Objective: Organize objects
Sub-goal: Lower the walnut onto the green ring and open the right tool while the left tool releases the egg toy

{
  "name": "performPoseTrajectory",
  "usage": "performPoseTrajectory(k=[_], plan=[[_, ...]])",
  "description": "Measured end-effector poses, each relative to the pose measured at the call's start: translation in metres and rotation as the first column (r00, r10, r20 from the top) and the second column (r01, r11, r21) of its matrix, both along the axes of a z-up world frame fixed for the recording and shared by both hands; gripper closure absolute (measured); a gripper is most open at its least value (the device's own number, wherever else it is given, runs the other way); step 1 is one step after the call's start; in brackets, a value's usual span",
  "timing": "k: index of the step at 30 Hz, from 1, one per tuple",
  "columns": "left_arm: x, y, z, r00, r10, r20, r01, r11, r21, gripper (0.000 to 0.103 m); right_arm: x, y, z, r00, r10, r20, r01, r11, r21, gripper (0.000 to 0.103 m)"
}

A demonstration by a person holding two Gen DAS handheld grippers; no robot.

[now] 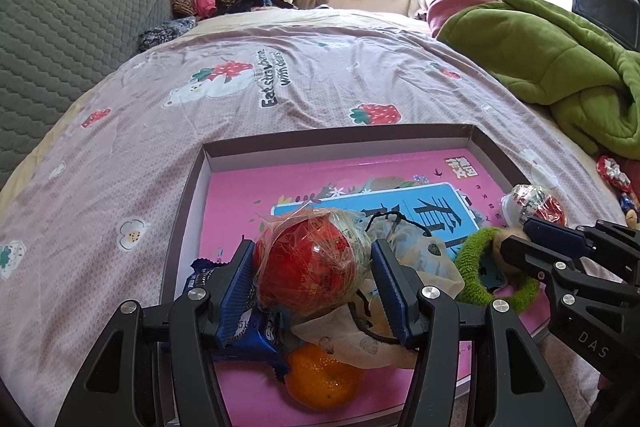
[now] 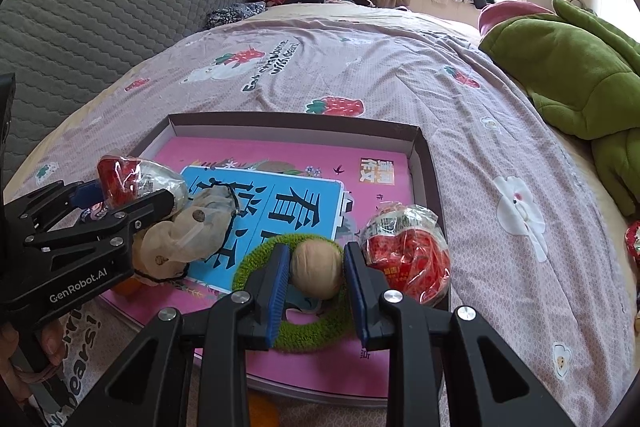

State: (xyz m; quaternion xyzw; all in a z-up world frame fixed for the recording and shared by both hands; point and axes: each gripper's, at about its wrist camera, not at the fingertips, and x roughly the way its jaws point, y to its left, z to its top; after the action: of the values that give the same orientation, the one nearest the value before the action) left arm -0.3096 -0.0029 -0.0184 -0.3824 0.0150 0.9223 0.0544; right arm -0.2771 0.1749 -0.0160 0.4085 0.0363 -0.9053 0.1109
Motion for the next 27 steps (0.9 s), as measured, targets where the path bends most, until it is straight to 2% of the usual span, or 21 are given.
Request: performPoseTrajectory(k=[5,13,17,21,27], plan=[[-0.002,-0.002,-0.008,0.999,0.019,0.034,-0.018,1.0,-0.012,0.043,0.001,-0.002,0.001,1.0,0.001,0.004,-0.001,1.0,0.01,0.074],[0.0,-0.004,-0.007,0.999,0.025,0.033,-0.025,1.0,-0.013,0.043,0.002,-0.003,0.002,1.0,-0.003,0.002,0.003,1.0,0.015,0.073],[0.001,-0.008,-0.005,0.999,0.03,0.039,-0.03,1.0,-0.003,0.043,0.002,-0.002,0.005,1.0,-0.005,0.001,0.005,1.0,0.002,0.067],[0.003,-0.011,-0.003,0.999,0.033,0.04,-0.033,0.999,0.002,0.043,0.003,-0.001,0.009,1.0,-0.009,-0.002,0.009,1.0,-0.002,0.066],[0.007,-0.015,0.003,0.999,0.04,0.035,-0.041,0.999,0.014,0.036,0.003,0.002,0.013,1.0,-0.014,-0.007,0.014,1.0,-0.012,0.063]])
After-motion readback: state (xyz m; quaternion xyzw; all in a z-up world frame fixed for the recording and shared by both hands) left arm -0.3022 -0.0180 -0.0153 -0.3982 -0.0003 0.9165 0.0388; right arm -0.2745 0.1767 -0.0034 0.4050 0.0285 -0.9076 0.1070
